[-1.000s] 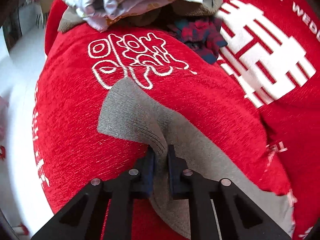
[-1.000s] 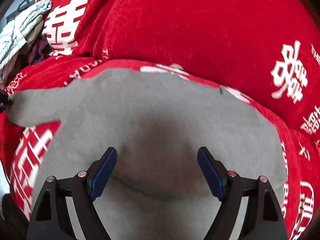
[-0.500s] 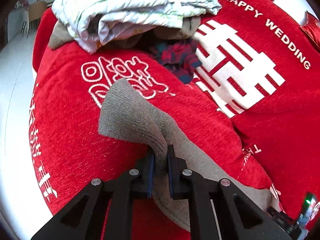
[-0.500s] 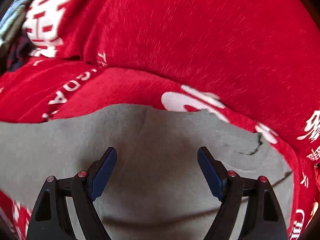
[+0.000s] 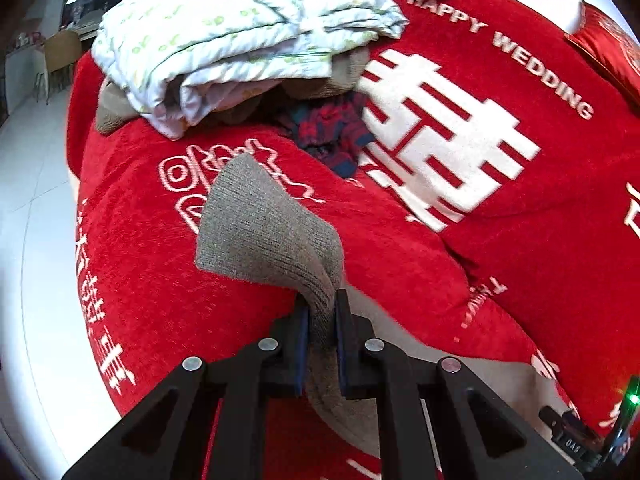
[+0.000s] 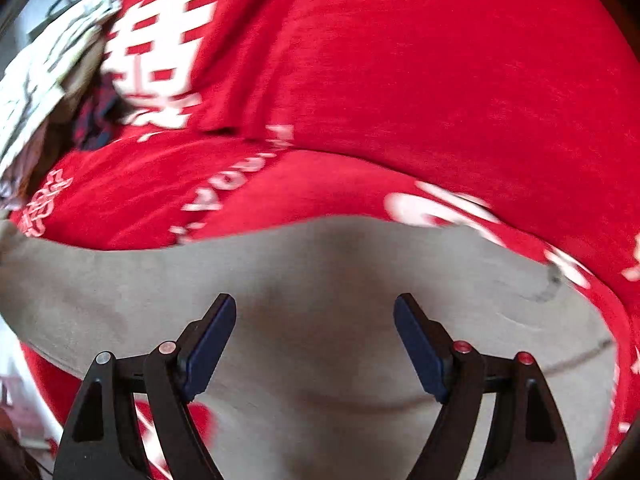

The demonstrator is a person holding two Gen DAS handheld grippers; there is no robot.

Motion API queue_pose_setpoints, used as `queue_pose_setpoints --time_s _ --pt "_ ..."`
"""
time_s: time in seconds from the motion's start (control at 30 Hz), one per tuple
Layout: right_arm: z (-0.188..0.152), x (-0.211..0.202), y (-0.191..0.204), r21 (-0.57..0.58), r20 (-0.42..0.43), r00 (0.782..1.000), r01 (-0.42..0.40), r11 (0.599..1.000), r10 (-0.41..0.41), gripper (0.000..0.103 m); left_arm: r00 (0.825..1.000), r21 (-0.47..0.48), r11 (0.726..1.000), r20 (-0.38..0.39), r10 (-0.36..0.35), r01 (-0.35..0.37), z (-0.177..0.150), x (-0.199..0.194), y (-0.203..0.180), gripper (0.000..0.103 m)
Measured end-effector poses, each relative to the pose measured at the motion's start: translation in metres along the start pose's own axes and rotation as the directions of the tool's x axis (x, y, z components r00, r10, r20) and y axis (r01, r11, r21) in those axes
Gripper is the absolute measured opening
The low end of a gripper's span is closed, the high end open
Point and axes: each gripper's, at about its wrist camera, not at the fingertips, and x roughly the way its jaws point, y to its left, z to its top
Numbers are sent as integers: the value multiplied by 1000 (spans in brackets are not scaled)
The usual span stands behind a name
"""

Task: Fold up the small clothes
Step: 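Carry the sleeve across the sweater body with the left gripper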

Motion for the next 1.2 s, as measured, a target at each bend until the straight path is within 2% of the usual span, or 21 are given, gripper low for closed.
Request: queue_pose_setpoints --time_s 0.27,0.47,0.63,0.9,1.2 --pt "-50 -22 -63 66 -28 999 45 997 -44 84 998 129 991 -52 -35 41 -20 -13 -72 13" --pt "-75 -35 -88 103 -23 999 31 994 -28 84 996 250 968 -85 -14 35 -51 -17 -134 13" --pt "-104 -49 -102 79 -1 999 50 996 -51 84 993 320 946 -117 -13 50 -83 -18 -177 12" --pt "-135 -72 -128 25 29 995 95 995 -96 84 990 369 928 -140 -7 58 -109 -24 -223 12" --pt "-154 -94 -168 113 67 992 103 988 -111 84 992 447 892 -128 -19 74 -135 -43 -279 12"
